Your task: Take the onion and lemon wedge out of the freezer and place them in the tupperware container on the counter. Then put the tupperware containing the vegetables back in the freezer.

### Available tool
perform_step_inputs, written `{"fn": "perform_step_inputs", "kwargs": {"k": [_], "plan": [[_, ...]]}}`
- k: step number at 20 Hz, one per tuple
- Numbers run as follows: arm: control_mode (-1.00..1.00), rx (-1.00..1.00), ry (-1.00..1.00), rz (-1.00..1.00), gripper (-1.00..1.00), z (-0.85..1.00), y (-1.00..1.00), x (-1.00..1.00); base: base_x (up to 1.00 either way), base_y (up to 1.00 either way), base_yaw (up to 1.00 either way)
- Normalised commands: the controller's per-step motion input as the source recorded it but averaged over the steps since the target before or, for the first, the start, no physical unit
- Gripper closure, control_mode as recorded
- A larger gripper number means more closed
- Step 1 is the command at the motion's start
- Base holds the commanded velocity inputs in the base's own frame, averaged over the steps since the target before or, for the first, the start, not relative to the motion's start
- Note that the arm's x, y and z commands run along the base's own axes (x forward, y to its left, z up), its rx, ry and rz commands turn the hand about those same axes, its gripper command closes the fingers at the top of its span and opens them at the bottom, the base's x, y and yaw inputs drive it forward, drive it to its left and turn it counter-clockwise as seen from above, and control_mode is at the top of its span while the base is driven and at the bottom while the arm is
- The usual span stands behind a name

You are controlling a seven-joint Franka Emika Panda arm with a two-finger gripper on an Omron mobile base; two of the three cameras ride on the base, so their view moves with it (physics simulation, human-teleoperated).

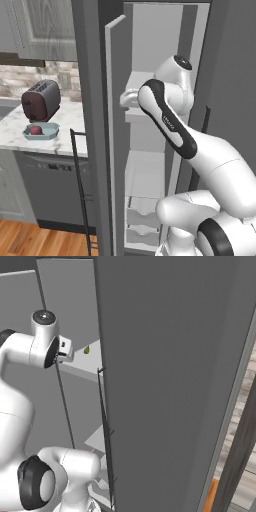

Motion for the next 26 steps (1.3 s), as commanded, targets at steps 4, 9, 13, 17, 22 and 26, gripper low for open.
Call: {"fn": "perform_step_inputs", "kwargs": {"k": [4, 9, 13, 17, 22, 26], "plan": [[-1.00, 0.00, 0.00, -0.01, -1.00, 0.10, -0.33, 0.03, 0.00, 0.00, 0.00], [-1.00, 0.00, 0.00, 0.00, -1.00, 0.03, -0.30, 0.17, 0.00, 0.00, 0.00], [-1.00, 0.00, 0.00, -0.01, -1.00, 0.00, -0.14, 0.28, 0.00, 0.00, 0.00], [-1.00, 0.00, 0.00, 0.00, -1.00, 0.00, 0.00, 0.40, 0.00, 0.00, 0.00], [-1.00, 0.00, 0.00, 0.00, -1.00, 0.00, -0.07, 0.33, 0.00, 0.00, 0.00], [-1.00, -0.01, 0.01, 0.00, -1.00, 0.00, -0.24, 0.13, 0.00, 0.00, 0.00]]}}
